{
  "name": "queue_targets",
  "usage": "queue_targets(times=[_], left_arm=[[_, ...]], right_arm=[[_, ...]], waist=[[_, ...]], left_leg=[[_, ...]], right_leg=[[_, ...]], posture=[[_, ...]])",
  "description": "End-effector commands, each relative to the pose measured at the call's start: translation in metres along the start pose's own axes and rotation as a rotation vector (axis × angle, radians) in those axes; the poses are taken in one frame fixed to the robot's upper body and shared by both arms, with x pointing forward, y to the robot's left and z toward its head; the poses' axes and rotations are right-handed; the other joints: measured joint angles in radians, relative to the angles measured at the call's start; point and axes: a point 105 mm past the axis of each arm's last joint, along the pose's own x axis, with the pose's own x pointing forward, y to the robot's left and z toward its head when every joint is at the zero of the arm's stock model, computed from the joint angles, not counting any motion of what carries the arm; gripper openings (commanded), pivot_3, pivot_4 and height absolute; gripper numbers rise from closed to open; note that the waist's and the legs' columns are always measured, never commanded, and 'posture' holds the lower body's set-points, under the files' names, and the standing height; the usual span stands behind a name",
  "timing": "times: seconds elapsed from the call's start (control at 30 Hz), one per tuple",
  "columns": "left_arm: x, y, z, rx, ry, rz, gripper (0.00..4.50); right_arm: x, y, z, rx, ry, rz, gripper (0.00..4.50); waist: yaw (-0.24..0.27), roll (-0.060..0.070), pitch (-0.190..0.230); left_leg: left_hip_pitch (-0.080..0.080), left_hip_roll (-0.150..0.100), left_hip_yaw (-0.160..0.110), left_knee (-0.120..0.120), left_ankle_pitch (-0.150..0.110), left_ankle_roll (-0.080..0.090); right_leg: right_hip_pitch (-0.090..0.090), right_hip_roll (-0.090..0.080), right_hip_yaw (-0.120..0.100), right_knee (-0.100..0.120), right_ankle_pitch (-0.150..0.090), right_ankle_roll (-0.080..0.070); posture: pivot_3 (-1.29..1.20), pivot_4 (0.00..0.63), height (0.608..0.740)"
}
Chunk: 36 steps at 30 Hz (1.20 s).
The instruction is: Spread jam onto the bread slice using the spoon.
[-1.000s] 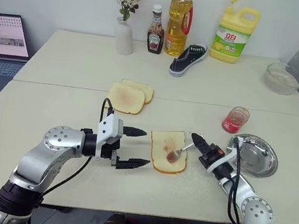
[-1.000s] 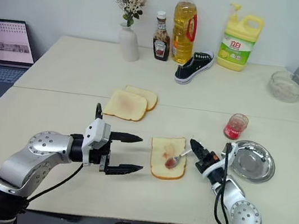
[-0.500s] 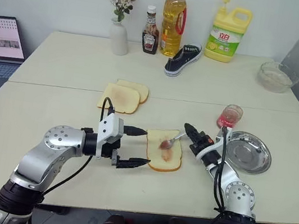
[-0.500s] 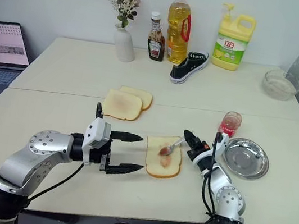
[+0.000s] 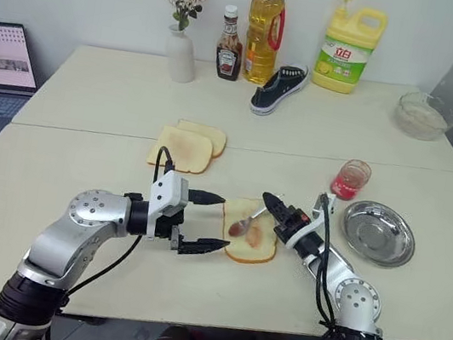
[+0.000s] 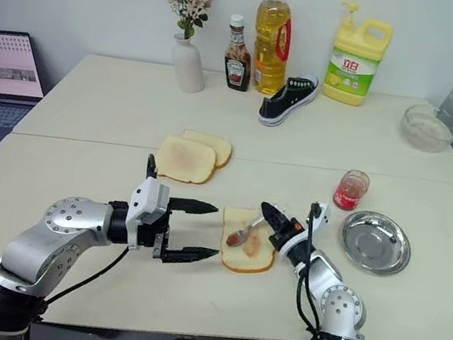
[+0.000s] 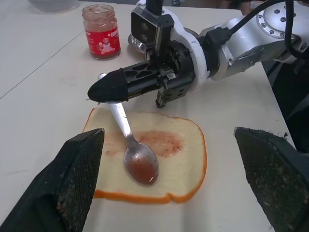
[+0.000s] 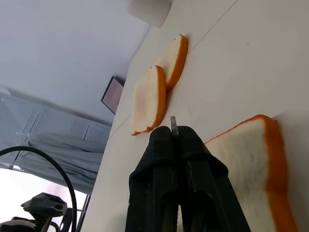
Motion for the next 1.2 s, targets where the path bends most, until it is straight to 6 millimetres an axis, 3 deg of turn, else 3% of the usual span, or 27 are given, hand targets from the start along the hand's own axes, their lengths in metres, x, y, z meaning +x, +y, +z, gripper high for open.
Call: queue_targets(times=[0.03,0.2,0.37,0.53,0.63,0.7,0.8,0.93,1.2], left_arm=[[0.003,-0.001,0.005,0.027,-0.019,-0.006,4.50],[0.005,-0.001,0.004,0.024,-0.025,-0.014,4.50],[0.008,-0.002,0.002,0.022,-0.029,-0.029,4.50],[0.011,0.000,0.001,0.023,-0.036,-0.037,4.50],[0.015,0.000,0.004,0.088,-0.028,-0.069,4.50],[0.019,-0.001,0.008,0.114,-0.031,-0.089,4.50],[0.035,0.002,0.028,0.153,-0.075,-0.133,4.50],[0.072,0.001,0.049,0.212,-0.128,-0.205,4.50],[0.130,-0.004,0.059,0.260,-0.181,-0.282,4.50]], right_arm=[[-0.015,-0.017,0.011,-0.023,-0.038,-0.077,0.03],[-0.029,-0.027,0.027,-0.039,-0.080,-0.123,0.03],[-0.040,-0.018,0.043,-0.070,-0.109,-0.108,0.03],[-0.049,0.017,0.057,-0.111,-0.130,-0.039,0.03],[-0.060,0.051,0.073,-0.155,-0.193,0.006,0.03],[-0.068,0.060,0.078,-0.174,-0.211,0.002,0.03],[-0.087,0.065,0.091,-0.229,-0.272,-0.069,0.03],[-0.122,0.057,0.119,-0.240,-0.421,-0.216,0.03],[-0.193,0.004,0.160,-0.227,-0.670,-0.512,0.03]], waist=[[0.009,0.000,0.000],[0.023,0.000,0.000],[0.021,0.000,0.000],[0.016,0.000,0.000],[0.013,0.002,0.001],[0.014,0.002,0.001],[0.019,0.002,0.002],[0.030,0.002,0.002],[0.016,0.002,0.002]], left_leg=[[0.000,0.000,0.000,0.000,0.000,0.000],[0.000,-0.003,0.000,0.001,0.000,0.000],[0.000,-0.003,0.000,0.000,0.000,0.000],[-0.003,-0.002,-0.001,0.000,0.000,0.000],[-0.004,-0.001,-0.001,0.000,0.000,0.000],[-0.006,-0.001,-0.002,0.000,0.000,0.000],[-0.007,-0.002,-0.002,0.000,0.000,0.000],[-0.013,-0.003,-0.003,0.005,0.001,-0.001],[-0.013,-0.004,0.004,0.006,0.000,0.000]], right_leg=[[0.000,0.000,0.000,0.000,0.000,0.000],[0.002,-0.002,0.000,-0.002,0.000,0.000],[0.003,-0.002,0.000,-0.004,0.000,0.000],[0.000,-0.002,-0.001,-0.004,0.000,0.000],[-0.001,-0.002,-0.001,-0.003,0.000,0.000],[-0.002,-0.002,-0.002,-0.003,0.000,0.000],[-0.001,-0.002,-0.003,-0.005,0.000,0.000],[-0.001,-0.002,-0.006,-0.011,0.002,0.003],[-0.001,-0.002,-0.003,-0.011,0.002,0.005]], posture=[[0.00,0.150,0.740],[0.00,0.150,0.740],[0.00,0.150,0.740],[0.00,0.150,0.740],[0.00,0.150,0.740],[0.00,0.150,0.740],[0.00,0.150,0.740],[0.00,0.150,0.740],[0.00,0.150,0.740]])
